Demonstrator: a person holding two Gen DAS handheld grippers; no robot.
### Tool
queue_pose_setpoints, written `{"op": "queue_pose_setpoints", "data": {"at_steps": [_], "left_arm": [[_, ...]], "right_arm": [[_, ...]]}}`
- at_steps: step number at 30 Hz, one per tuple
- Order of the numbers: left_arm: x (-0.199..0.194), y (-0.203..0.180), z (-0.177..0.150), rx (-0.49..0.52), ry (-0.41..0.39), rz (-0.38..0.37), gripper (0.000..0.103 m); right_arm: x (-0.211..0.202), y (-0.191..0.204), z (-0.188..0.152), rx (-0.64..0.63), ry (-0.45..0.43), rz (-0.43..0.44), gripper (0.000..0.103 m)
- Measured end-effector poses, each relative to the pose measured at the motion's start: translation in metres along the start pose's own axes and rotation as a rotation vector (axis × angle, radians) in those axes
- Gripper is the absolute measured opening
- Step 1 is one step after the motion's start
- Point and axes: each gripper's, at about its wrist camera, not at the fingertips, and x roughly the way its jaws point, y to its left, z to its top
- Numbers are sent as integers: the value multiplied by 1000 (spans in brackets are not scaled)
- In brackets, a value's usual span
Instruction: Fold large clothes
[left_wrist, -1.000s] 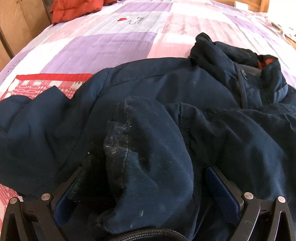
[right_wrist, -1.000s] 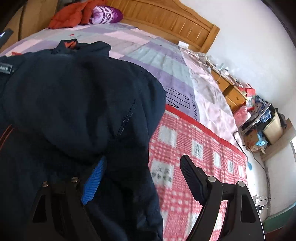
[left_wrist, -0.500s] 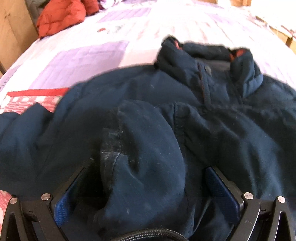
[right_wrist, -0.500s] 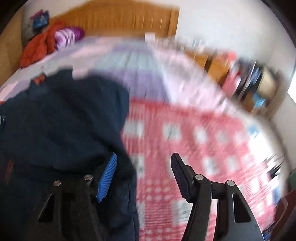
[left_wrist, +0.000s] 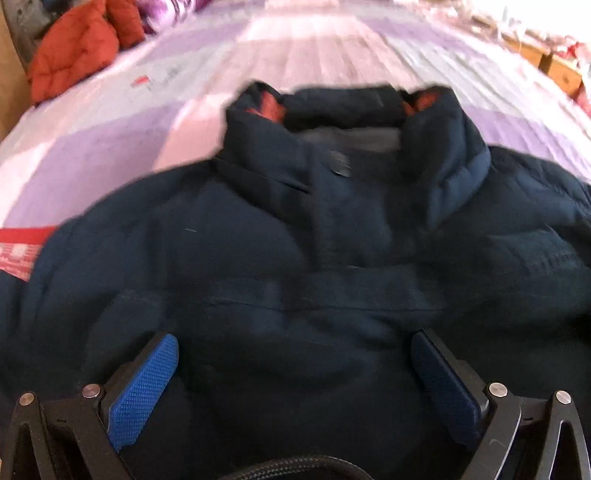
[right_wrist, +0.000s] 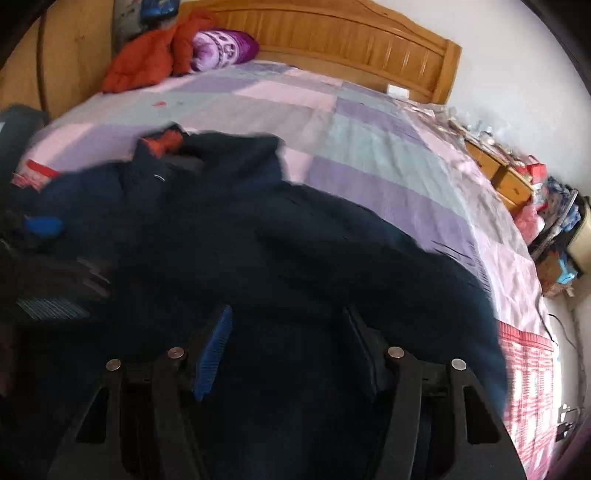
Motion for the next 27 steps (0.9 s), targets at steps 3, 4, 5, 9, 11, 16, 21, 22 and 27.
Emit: {"op": "queue_pose_setpoints", "data": {"at_steps": [3, 4, 5, 9, 11, 16, 21, 22, 27], "left_arm": [[-5, 17, -7, 1, -46, -10, 103], [-5, 24, -8, -7, -54, -11, 103], [-7, 31, -10, -23, -65, -8, 103], [-8, 48, -18, -58, -80, 72, 103], [6, 76, -25, -186, -25, 19, 103], [9, 69, -24, -123, -18, 47, 103], [-17, 74, -31, -114, -41, 72, 103], [-22, 77, -37, -104, -49, 73, 103], [0, 93, -51, -145, 2, 18, 103]], "right_arm": [[-2, -50, -19, 50, -21, 1, 14], [-2, -63, -24, 65, -23, 14, 6], [-3, -74, -28, 77, -24, 31, 0], [-8, -87, -35, 111, -37, 49, 0], [-8, -85, -40, 125, -33, 54, 0], [-7, -76, -37, 85, -17, 41, 0], [-41, -64, -44, -5, -47, -43, 7], [-51, -65, -52, -3, -62, -43, 7], [-41, -86, -81, 104, -13, 24, 7]]}}
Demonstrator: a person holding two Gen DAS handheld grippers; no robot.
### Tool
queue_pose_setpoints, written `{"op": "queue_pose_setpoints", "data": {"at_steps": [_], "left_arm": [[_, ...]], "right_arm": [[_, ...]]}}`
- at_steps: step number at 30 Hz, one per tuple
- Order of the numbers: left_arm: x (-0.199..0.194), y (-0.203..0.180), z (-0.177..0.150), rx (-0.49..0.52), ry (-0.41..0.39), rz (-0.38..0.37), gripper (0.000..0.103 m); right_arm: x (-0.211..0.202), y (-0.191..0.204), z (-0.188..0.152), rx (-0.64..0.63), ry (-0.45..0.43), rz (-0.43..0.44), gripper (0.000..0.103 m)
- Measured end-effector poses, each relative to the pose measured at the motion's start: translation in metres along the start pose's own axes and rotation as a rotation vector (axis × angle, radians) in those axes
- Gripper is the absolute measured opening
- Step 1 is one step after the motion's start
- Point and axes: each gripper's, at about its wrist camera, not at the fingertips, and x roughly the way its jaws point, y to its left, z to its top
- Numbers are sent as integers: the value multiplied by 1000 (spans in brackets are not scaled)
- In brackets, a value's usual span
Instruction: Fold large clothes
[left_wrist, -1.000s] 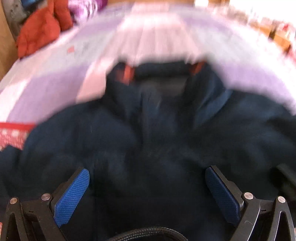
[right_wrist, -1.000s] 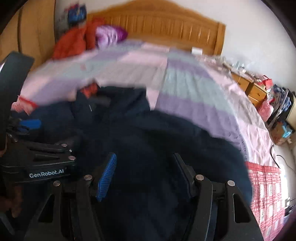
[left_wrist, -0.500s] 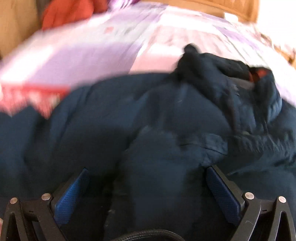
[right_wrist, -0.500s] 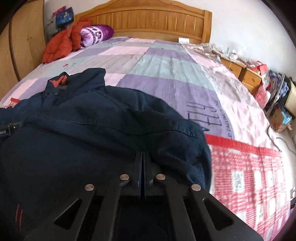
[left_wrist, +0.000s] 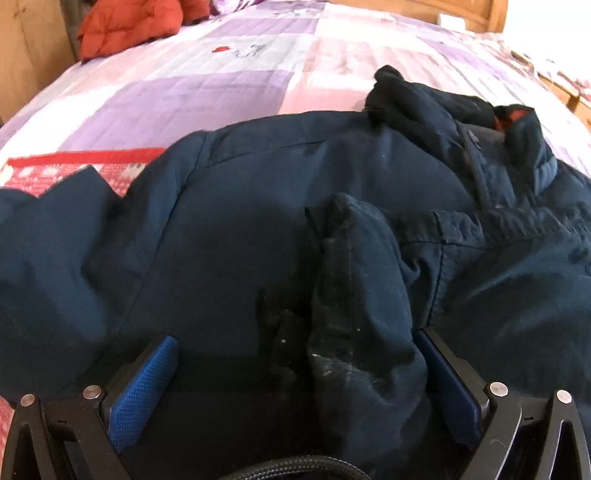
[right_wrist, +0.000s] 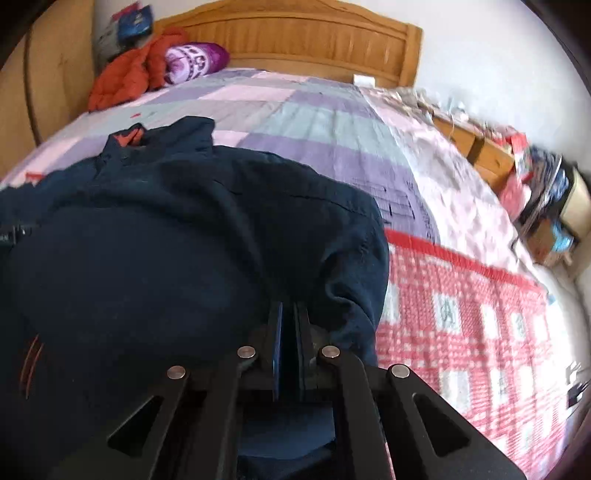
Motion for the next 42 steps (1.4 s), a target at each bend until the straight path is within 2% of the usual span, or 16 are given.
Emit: {"op": "queue_pose_setpoints", "data": {"at_steps": [4, 6, 9, 11, 13, 15, 19, 20, 23, 25, 27, 31, 33, 35, 36, 42], "left_arm": [[-12, -8, 5, 29, -9, 54, 103], [-24, -1, 0, 40, -33, 50, 103], [-33, 14, -11, 56, -41, 21, 103], [-41, 21, -15, 57, -49, 10, 103], [-53, 32, -18, 37, -71, -1, 103], [-62, 43, -21, 6, -79, -23, 103], [-68, 64, -29, -9, -63, -6, 103], [-71, 74, -31, -20, -63, 14, 103], [-76, 108, -36, -65, -50, 53, 103], [-78, 128, -39, -78, -38, 95, 103], [-83, 154, -45, -93, -30, 122, 103], [-90, 188, -56, -118, -16, 162, 103], [-95, 207, -63, -146, -13, 175, 103], [-99, 223, -69, -179, -12, 183, 103], [-102, 232, -71, -199, -13, 182, 103], [-121, 312, -86, -365, -44, 225, 103]], "right_arm": [[-10, 9, 10, -15, 16, -57, 7], [-20, 13, 7, -28, -10, -55, 7], [-20, -2, -8, 26, 23, -37, 7], [-31, -2, -7, 42, 15, -79, 7], [-44, 8, -6, 28, -7, -97, 7], [-52, 21, -4, 31, -17, -60, 8], [-43, 69, 7, -8, 4, -23, 8], [-39, 78, 10, -12, 7, -10, 9], [-14, 106, 15, -20, 53, -27, 24], [-3, 113, 15, -2, 93, -70, 24], [-9, 120, 20, 11, 89, -116, 24], [-22, 154, 30, -42, 24, -83, 26], [-15, 183, 31, -101, 51, -29, 49], [-7, 207, 29, -137, 98, -7, 51], [-10, 217, 28, -162, 83, -30, 51], [-33, 237, 9, -155, 43, 1, 51]]}}
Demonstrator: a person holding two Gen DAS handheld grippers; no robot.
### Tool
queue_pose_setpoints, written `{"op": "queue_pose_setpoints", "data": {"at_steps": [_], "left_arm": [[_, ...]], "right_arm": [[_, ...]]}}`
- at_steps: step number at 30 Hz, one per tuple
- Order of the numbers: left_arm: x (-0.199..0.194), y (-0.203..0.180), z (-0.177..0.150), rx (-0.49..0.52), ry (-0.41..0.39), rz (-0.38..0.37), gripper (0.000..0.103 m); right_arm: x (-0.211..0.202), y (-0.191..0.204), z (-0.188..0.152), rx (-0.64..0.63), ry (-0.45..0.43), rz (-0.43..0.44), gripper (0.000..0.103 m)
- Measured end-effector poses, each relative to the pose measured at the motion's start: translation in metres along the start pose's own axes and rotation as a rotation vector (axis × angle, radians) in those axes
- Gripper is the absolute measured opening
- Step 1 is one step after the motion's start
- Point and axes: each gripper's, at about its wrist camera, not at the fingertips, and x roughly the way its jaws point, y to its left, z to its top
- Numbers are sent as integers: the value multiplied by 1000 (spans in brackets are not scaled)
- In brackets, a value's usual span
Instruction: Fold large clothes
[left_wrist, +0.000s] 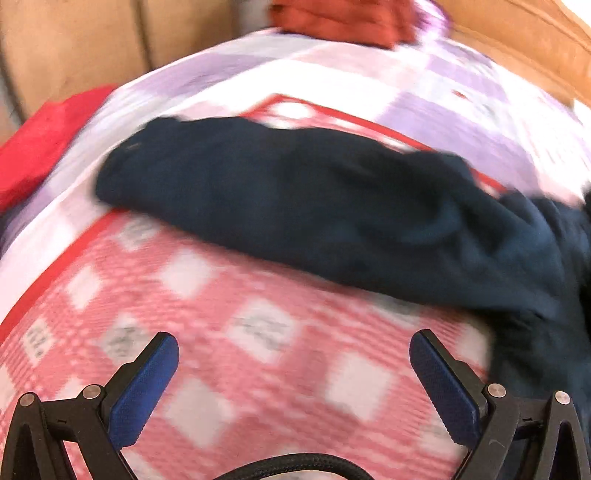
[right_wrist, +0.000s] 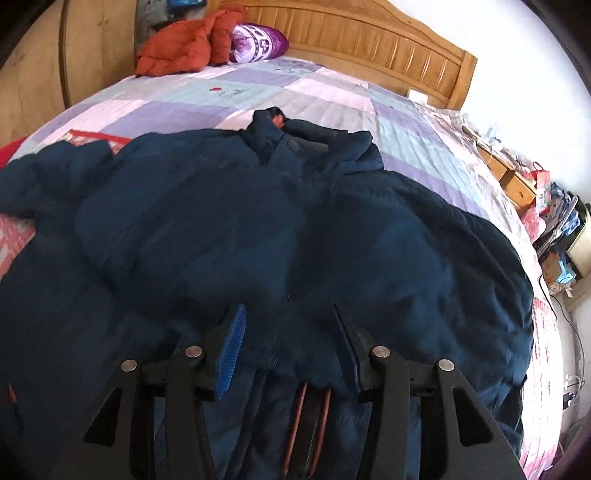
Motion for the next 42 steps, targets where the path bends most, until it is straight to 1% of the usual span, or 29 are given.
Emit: {"op": "queue_pose_setpoints", "data": {"at_steps": [2, 3, 4, 5, 6, 8, 11, 13, 14, 16, 18, 19, 20, 21, 22, 23, 24, 25, 26, 27, 28, 31, 33, 36, 40, 42], "left_arm": [[7, 40, 9, -123, 16, -4, 103], [10, 55, 12, -167, 20, -8, 103], [14, 69, 17, -207, 24, -17, 103], [19, 80, 21, -241, 25, -24, 103], [27, 93, 27, -276, 34, -39, 103], [44, 110, 38, -322, 49, -48, 103], [72, 125, 55, -384, 66, -58, 103], [87, 133, 63, -438, 69, -66, 103], [97, 139, 68, -472, 77, -81, 103], [119, 145, 74, -529, 112, -99, 103], [132, 142, 79, -540, 123, -95, 103], [136, 139, 83, -534, 110, -92, 102], [139, 137, 86, -535, 102, -105, 101], [141, 135, 91, -544, 91, -127, 92], [142, 131, 95, -551, 77, -164, 78], [143, 127, 100, -556, 72, -186, 73], [145, 123, 103, -562, 61, -212, 55], [147, 120, 106, -560, 61, -220, 40], [147, 117, 107, -550, 62, -215, 33], [145, 113, 109, -528, 52, -202, 23], [142, 110, 110, -519, 42, -198, 19], [122, 97, 119, -462, -5, -160, 15], [104, 85, 128, -414, -45, -153, 13], [66, 61, 143, -323, -117, -159, 12], [9, 8, 166, -165, -200, -201, 11], [-19, -33, 175, -69, -227, -223, 10]], "right_arm": [[0, 4, -8, -14, 2, -14, 55], [0, 5, -13, -18, 5, -18, 57], [-1, 8, -18, -21, 7, -26, 58], [0, 10, -20, -25, 11, -30, 64], [3, 13, -22, -34, 10, -47, 67], [7, 16, -24, -48, -2, -69, 69], [11, 17, -25, -49, -21, -86, 71], [12, 13, -28, -20, -31, -73, 74], [13, 11, -29, -6, -34, -66, 76], [13, 8, -31, 11, -38, -56, 79], [14, 7, -34, 17, -47, -54, 81], [16, 7, -34, 18, -50, -54, 81], [17, 6, -35, 21, -54, -52, 82], [17, 5, -35, 24, -57, -49, 83], [18, 4, -36, 29, -59, -43, 83], [18, 3, -36, 32, -61, -38, 84], [19, 2, -36, 37, -62, -34, 85], [21, 1, -36, 42, -63, -28, 85], [21, 0, -36, 48, -63, -22, 86], [22, -1, -36, 52, -64, -17, 86], [22, -2, -35, 53, -64, -15, 86], [23, -2, -35, 57, -65, -12, 87], [23, -3, -35, 57, -65, -11, 87], [23, -3, -35, 58, -64, -10, 87], [19, -2, -32, 47, -60, -21, 86], [10, -6, -30, 56, -66, -6, 86]]}}
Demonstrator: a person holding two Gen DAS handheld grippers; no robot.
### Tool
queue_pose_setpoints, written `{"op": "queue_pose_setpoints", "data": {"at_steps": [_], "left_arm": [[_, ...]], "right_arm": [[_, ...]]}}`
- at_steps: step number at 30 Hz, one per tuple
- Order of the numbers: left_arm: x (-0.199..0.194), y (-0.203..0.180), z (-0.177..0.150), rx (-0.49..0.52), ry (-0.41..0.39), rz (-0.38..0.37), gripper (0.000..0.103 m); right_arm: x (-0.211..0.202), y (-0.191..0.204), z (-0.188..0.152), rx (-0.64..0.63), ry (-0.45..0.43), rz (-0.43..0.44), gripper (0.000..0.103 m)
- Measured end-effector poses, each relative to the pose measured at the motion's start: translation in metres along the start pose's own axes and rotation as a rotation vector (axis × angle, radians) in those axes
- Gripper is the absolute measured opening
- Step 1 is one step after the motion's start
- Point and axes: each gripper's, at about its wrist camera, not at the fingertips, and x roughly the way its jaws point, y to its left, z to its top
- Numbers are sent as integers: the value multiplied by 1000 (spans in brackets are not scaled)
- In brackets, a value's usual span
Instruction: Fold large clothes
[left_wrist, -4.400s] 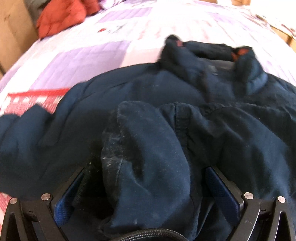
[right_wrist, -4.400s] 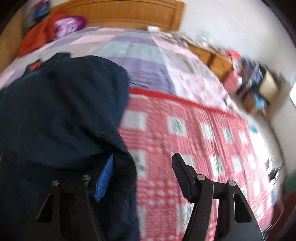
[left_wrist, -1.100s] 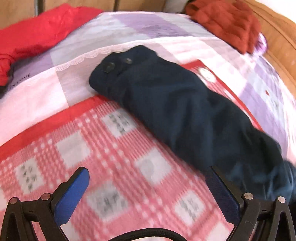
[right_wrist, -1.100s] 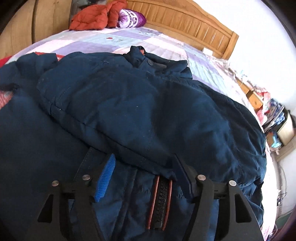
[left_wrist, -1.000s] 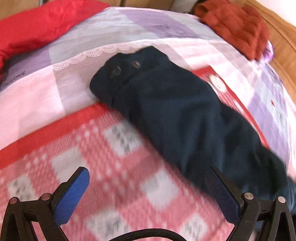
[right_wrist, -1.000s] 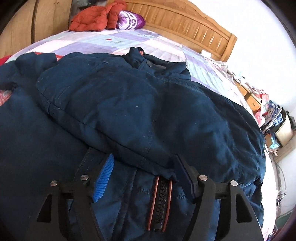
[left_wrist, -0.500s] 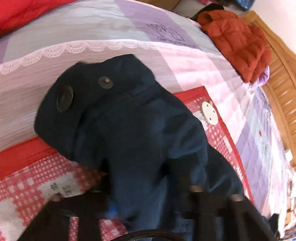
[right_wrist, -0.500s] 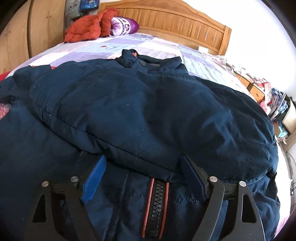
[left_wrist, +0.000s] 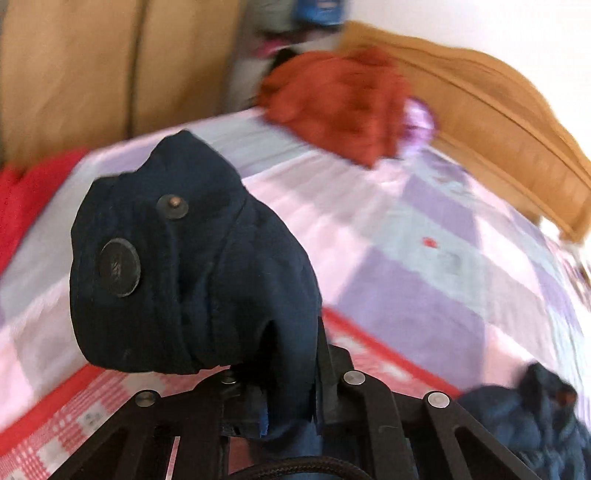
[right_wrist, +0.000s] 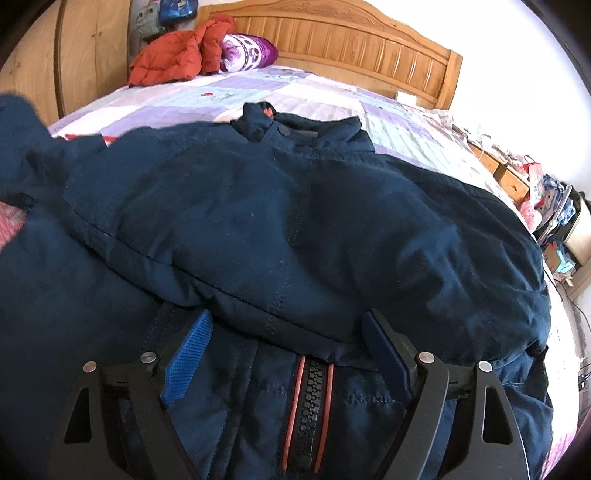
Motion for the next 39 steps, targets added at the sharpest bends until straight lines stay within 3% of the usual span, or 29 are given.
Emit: {"op": "queue_pose_setpoints", "data": {"at_steps": [6, 12, 17, 20, 23, 25, 28, 33, 36, 39], "left_arm": [[-37, -146, 3, 206, -30, -151, 9], [-68, -291, -31, 365, -31, -334, 9], [-55, -398, -114, 487, 76, -414, 9], [-34, -443, -176, 578, 152, -388, 9], [-15, -469, -238, 669, 212, -329, 9], [-10, -481, -268, 723, 213, -285, 8], [-6, -489, -297, 803, 179, -236, 9], [-8, -496, -317, 899, 147, -173, 15], [-19, -497, -320, 899, 152, -204, 37], [-41, -501, -312, 825, 157, -342, 52]], "right_arm": [[-53, -22, -6, -1, -68, 19, 86], [-102, -65, -38, -34, -96, 2, 86], [-132, -109, -64, -24, -99, -25, 86], [-145, -137, -77, -2, -97, -39, 86], [-153, -165, -90, 28, -96, -55, 86], [-156, -178, -97, 43, -93, -66, 86], [-161, -194, -109, 58, -91, -77, 86], [-160, -204, -117, 84, -71, -83, 86], [-159, -201, -117, 95, -65, -75, 86], [-158, -197, -111, 96, -70, -79, 86]]}}
